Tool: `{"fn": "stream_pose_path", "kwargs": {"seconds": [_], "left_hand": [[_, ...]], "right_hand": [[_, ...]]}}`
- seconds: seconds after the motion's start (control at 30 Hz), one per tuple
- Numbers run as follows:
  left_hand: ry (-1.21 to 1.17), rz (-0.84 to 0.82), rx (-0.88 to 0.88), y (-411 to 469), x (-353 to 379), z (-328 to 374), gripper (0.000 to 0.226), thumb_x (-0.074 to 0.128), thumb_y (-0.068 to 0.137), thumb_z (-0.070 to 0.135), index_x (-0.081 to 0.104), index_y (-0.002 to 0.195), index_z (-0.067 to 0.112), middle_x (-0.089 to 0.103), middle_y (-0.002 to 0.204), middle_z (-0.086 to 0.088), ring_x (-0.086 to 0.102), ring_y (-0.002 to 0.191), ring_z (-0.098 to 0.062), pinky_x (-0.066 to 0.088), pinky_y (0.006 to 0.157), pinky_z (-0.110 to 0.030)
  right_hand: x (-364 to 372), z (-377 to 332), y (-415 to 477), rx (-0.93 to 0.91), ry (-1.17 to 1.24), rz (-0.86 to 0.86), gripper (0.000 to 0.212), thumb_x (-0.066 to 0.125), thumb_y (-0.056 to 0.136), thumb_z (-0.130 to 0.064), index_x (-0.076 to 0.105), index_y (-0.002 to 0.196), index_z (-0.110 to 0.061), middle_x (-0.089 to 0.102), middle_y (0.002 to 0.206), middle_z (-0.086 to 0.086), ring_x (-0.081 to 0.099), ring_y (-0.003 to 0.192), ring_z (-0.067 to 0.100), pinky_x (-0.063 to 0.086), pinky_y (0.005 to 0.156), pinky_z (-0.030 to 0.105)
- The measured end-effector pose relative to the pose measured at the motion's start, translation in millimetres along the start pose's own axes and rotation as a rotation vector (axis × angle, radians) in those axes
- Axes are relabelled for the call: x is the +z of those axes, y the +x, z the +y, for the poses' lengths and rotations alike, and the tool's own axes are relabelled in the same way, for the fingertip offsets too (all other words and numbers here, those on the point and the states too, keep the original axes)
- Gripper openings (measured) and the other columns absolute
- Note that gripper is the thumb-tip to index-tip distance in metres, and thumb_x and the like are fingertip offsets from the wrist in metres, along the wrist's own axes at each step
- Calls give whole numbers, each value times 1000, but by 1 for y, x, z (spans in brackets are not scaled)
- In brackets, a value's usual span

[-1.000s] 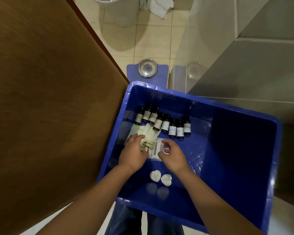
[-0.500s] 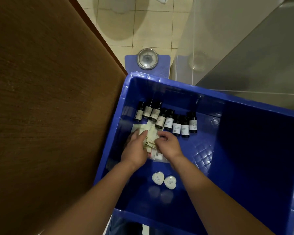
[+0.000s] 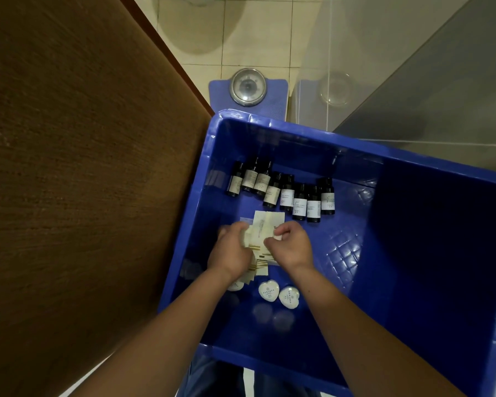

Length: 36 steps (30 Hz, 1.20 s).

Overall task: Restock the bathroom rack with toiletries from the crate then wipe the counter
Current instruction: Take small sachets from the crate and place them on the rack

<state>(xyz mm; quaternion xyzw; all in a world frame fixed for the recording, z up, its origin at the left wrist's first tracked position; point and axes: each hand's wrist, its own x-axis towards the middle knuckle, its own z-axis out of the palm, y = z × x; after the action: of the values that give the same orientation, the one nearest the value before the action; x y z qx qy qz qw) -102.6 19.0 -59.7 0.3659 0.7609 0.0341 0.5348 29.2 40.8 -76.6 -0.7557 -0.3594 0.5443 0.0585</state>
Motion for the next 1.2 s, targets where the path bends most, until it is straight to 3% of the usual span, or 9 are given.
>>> {"fn": "stream_pose_path", "kwargs": {"seconds": [0.07,0.17,0.33,0.5,0.63,0.77,0.9,1.0,1.2], "left_hand": [[21,0,-18,0,0,0,63,65,82,7,42,134,32,39,130,-2,50,93,-13,44,79,-26],[135,-18,-51,-2,3,0,79,70,81,13,25,145,30,34,138,-2,50,114,-22,49,85,-35],[364,29,-48,-6,9,0,97,71,82,19,4,151,27,21,145,-4,32,127,-26,48,88,-38],[356,85,-13,-10,11,3,80,67,85,13,17,145,26,32,135,-7,54,103,-26,53,75,-39],[265,128,16,-12,10,6,76,65,85,10,21,146,22,36,136,-8,59,95,-27,49,67,-36],[159,173,92,-18,6,12,49,62,84,4,41,126,17,39,129,-5,52,81,-18,44,64,-30],[100,152,155,-27,1,23,33,65,86,9,51,114,15,52,118,-3,55,86,-15,48,72,-30],[51,116,185,-41,-3,35,27,67,85,9,55,109,15,63,106,-4,62,92,-20,54,81,-41],[21,20,273,-87,-13,73,28,69,86,13,57,112,17,65,104,2,63,92,-16,53,81,-32]], "right_hand": [[-2,0,-2,10,40,13,32,67,76,-8,45,97,-19,58,78,-2,57,60,10,44,47,22],[-6,2,-5,24,164,23,40,66,76,-7,41,105,-19,65,93,-2,65,78,13,53,61,28],[-13,8,-11,-4,146,6,16,62,80,-11,61,87,-25,68,77,-12,64,68,4,42,47,14],[-19,13,-13,-8,145,23,13,58,83,-10,60,85,-22,67,79,-7,63,68,8,42,46,16],[-23,15,-15,-5,171,31,17,55,85,-7,60,92,-23,66,86,-7,62,73,6,42,47,14],[-28,13,-21,9,259,5,24,53,85,0,60,97,-20,68,95,0,64,82,16,49,60,24],[-37,8,-35,43,377,-4,28,53,85,3,57,95,-23,68,95,1,66,89,20,58,78,40],[-49,1,-53,38,411,23,20,52,84,1,57,95,-15,65,86,-1,61,75,15,53,67,33],[-88,-15,-108,88,555,128,12,41,82,1,43,81,-11,45,76,2,39,65,14,34,55,26]]}}
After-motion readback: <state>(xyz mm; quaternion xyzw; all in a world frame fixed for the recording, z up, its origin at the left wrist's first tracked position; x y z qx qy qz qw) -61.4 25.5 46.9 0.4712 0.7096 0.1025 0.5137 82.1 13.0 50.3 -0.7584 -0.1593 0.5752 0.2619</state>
